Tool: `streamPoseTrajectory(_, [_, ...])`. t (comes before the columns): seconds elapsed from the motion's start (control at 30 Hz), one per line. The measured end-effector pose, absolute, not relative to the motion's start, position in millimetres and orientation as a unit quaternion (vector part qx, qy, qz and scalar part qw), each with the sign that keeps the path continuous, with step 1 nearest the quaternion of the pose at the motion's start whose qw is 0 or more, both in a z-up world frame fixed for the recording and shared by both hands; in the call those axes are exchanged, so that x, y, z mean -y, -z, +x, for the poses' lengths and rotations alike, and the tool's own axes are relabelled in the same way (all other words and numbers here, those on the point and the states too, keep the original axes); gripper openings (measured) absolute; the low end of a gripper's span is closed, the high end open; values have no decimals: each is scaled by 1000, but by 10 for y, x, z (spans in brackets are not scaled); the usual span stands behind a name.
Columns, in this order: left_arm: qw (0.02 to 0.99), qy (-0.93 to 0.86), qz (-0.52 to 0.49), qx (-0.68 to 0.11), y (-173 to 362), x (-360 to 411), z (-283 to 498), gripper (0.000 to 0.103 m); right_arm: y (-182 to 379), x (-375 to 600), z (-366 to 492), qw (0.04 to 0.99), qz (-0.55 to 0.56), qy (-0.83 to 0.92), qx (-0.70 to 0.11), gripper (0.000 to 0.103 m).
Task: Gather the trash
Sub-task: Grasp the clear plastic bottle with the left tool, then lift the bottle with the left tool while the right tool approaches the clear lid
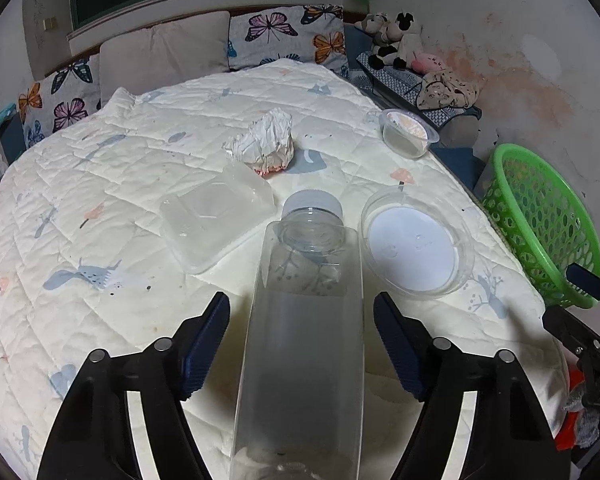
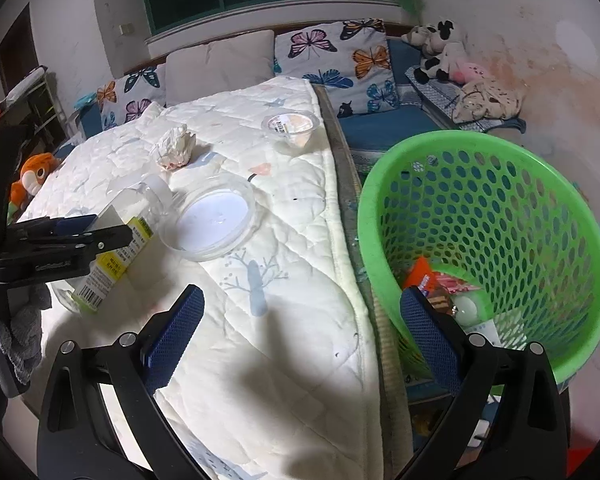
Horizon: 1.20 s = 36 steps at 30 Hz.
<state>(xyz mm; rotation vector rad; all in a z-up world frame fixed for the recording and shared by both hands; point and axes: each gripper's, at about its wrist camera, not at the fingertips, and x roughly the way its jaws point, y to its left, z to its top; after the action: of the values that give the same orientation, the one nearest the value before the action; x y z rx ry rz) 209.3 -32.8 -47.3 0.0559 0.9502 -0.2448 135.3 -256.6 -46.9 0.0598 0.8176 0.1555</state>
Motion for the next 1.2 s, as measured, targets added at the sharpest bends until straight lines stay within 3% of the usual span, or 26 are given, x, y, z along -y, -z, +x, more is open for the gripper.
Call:
streamPoseTrajectory(0.37, [876, 123, 17, -465, 542, 359, 2150, 55, 522, 2515, 1384, 911, 29, -79, -404, 98])
streamPoseTrajectory(1.2, [885, 95, -10, -456, 442, 78, 1992, 53, 546, 2176, 1657, 901, 12, -125, -416, 98])
